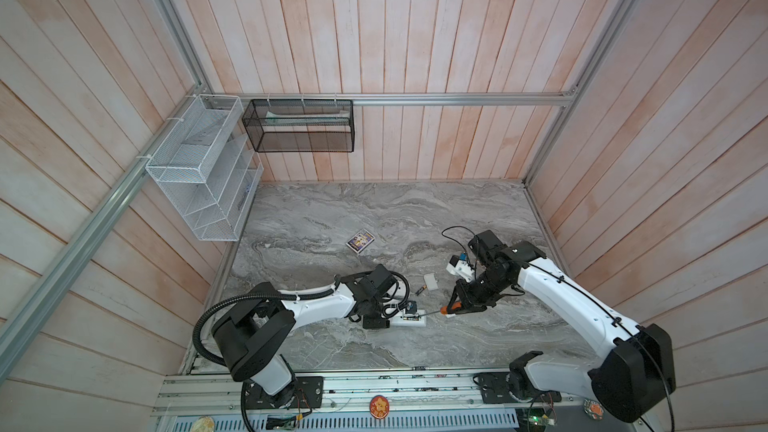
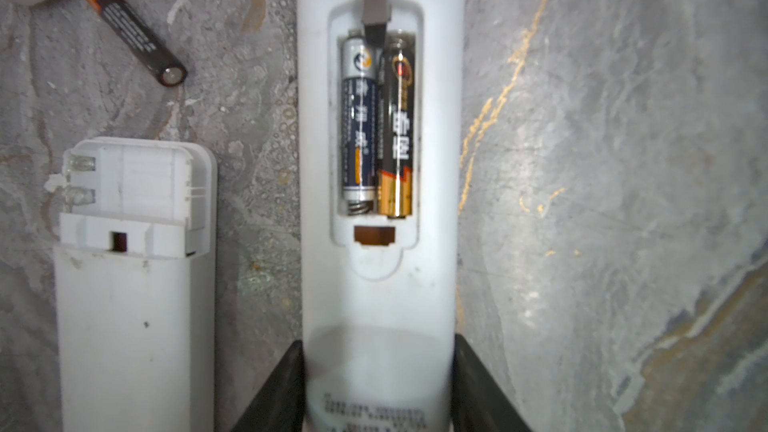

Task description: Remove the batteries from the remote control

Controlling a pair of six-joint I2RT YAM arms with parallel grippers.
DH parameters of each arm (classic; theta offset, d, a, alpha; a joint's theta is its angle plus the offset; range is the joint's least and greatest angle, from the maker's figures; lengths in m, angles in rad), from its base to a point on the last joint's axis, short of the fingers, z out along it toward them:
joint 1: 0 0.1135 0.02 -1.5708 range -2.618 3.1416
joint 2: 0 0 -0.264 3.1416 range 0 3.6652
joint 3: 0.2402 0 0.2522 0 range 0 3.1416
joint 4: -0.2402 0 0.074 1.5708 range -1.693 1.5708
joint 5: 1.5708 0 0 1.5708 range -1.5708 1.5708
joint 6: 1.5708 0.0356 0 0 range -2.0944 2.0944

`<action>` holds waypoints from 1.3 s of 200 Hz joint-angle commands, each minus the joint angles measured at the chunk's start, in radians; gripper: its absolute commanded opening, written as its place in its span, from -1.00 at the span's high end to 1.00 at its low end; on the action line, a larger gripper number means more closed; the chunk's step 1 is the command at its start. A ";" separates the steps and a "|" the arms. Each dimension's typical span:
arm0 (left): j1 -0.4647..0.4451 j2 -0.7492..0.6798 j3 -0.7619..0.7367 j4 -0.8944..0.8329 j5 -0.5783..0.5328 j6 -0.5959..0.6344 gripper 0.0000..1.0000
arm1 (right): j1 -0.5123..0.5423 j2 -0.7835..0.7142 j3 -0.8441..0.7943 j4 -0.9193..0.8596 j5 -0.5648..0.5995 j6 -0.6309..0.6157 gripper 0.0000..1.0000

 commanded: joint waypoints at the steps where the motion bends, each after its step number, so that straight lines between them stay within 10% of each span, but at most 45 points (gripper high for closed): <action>1: -0.023 0.086 -0.053 -0.066 -0.010 0.010 0.76 | 0.001 -0.001 -0.019 -0.014 0.023 -0.003 0.96; 260: -0.024 0.109 -0.047 -0.073 -0.004 0.013 0.91 | 0.065 -0.089 -0.050 0.137 -0.151 0.041 1.00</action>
